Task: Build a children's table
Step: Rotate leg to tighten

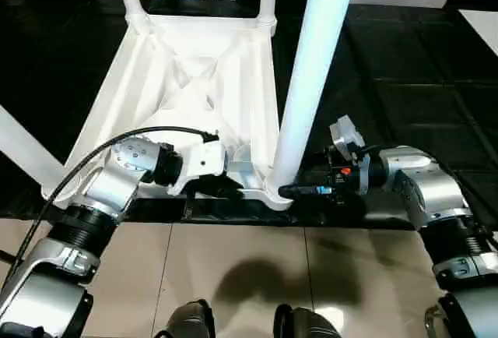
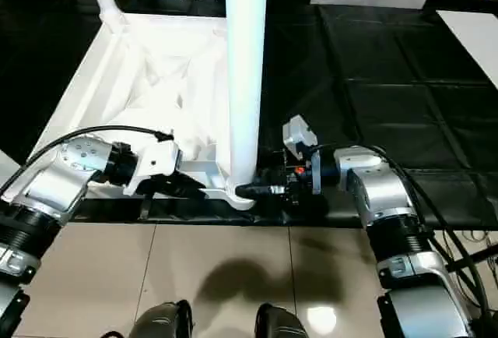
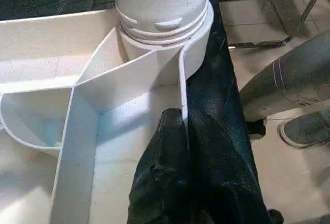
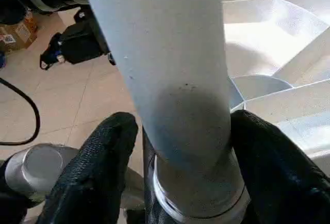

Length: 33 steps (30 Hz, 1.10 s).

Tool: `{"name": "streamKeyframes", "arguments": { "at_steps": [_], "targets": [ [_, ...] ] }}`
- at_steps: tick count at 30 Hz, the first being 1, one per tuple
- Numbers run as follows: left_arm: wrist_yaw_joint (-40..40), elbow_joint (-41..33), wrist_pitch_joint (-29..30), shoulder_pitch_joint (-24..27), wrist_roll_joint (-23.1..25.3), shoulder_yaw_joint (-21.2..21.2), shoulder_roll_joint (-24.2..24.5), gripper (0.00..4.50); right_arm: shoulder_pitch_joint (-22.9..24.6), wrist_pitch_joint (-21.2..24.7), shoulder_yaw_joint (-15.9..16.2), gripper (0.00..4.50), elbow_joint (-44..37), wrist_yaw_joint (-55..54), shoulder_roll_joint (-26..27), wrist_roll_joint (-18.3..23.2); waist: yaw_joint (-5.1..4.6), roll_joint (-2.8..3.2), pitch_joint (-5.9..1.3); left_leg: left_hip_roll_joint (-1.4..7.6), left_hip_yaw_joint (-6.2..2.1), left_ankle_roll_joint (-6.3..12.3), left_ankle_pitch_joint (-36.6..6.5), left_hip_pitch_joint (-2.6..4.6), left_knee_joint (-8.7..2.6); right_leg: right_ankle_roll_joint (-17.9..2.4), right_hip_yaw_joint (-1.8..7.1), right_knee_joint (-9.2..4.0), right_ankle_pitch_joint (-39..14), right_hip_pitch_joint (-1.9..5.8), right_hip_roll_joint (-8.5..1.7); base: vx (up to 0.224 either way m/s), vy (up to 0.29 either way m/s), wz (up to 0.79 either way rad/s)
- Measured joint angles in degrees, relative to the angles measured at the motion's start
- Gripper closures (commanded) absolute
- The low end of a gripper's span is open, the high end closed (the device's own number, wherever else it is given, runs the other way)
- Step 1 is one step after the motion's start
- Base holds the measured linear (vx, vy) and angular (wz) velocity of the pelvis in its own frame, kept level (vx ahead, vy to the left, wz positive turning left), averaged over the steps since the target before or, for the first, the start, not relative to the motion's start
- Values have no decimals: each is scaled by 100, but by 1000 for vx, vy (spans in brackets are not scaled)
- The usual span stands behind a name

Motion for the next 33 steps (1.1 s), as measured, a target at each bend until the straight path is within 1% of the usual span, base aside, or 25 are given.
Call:
{"name": "streamKeyframes", "arguments": {
  "at_steps": [6, 7, 9, 13, 15, 19, 20, 21, 23, 26, 28, 29, 32, 33],
  "targets": [
    [-86, 5, -69, -4, -1, -4, 3, 450, -74, 45, 12, 219, 27, 144, -39, 2, 45, 0, 0, 1, 2, 0, 0, -8, 3, 0, 1, 5, 0, -11, 0, 0, 0, 0],
    [-86, 7, -75, -5, -1, -5, 3, 450, -74, 45, 12, 219, 28, 144, -40, 2, 45, 0, 0, 1, 2, 0, 0, -8, 4, 0, 2, 5, 0, -11, 0, 0, 0, 0],
    [-86, 18, -87, -12, 0, -6, 2, 450, -74, 46, 13, 235, 28, 142, -40, 2, 45, 0, 0, 1, 3, 0, 0, -8, 6, 0, 3, 6, 0, -11, -1, 0, 0, 0],
    [-56, 27, -58, -26, 4, 1, -11, 450, -37, 135, 3, 245, -49, 48, -34, 11, 49, 0, 0, 1, 3, 0, 0, -7, 6, 0, 2, 7, 0, -11, -1, 0, 0, 0],
    [41, 25, 171, -50, 9, 21, -89, 450, 120, 315, -69, 247, -306, -264, 59, 18, 50, 0, -1, 1, 3, 0, 1, -2, 7, 0, 4, 10, 0, -8, -1, 0, 0, 0],
    [397, 38, 682, -158, 137, 89, -194, 450, 281, 537, -194, 250, -614, -1123, 282, -77, 9, 1, -1, 2, 4, -33, 3, 21, 8, 1, 7, 16, 6, 7, -1, 0, 0, 0],
    [700, 46, 1014, -167, 186, 197, -311, 450, 437, 633, -384, 250, -805, -1737, 554, -190, -30, -1, 0, 2, 4, -39, 6, 42, 3, 16, 7, 15, -3, 26, 0, 0, 0, 0],
    [923, 81, 1214, -215, 241, 252, -386, 450, 493, 712, -501, 252, -899, -2212, 758, -259, -82, 1, 0, 2, 3, -50, 13, 49, 3, 26, 8, 15, -9, 27, 0, 0, 0, 0],
    [1359, 136, 1533, -314, 347, 297, -614, 450, 499, 794, -636, 253, -994, -3047, 1027, -418, -198, 2, 1, 2, 2, -57, 18, 50, 2, 32, 6, 1, -13, 26, -1, 0, 0, 0],
    [2025, 195, 1912, -397, 371, 367, -1004, 450, 465, 953, -871, 254, -1078, -4118, 1405, -613, -317, 2, 1, 1, 3, -57, 18, 51, 2, 32, 7, -10, -12, 22, 0, 0, 0, 0],
    [2417, 258, 2094, -428, 376, 484, -1224, 450, 391, 1082, -987, 254, -1107, -4799, 1698, -714, -354, 2, 1, 1, 1, -57, 18, 51, 0, 31, 5, -10, -7, 14, 0, 0, 0, 0],
    [2709, 313, 2216, -491, 423, 541, -1401, 450, 279, 1189, -1077, 254, -1102, -5305, 1925, -844, -373, 2, 1, 1, 1, -59, 20, 45, -1, 31, 6, -10, 16, 4, 1, 0, 0, 0],
    [3072, 315, 2383, -536, 454, 635, -1619, 450, 135, 1271, -1173, 254, -1084, -6005, 2214, -938, -385, 2, 0, 1, 2, -61, 20, 33, -16, 30, 5, -10, 36, -18, 2, 0, 0, 0],
    [3126, 315, 2433, -556, 466, 659, -1670, 450, 115, 1233, -1176, 220, -1069, -6103, 2244, -957, -384, 2, 0, 1, 2, -61, 20, 31, -23, -2, 4, -10, 57, -21, 2, 0, 0, 0]
  ]
}}
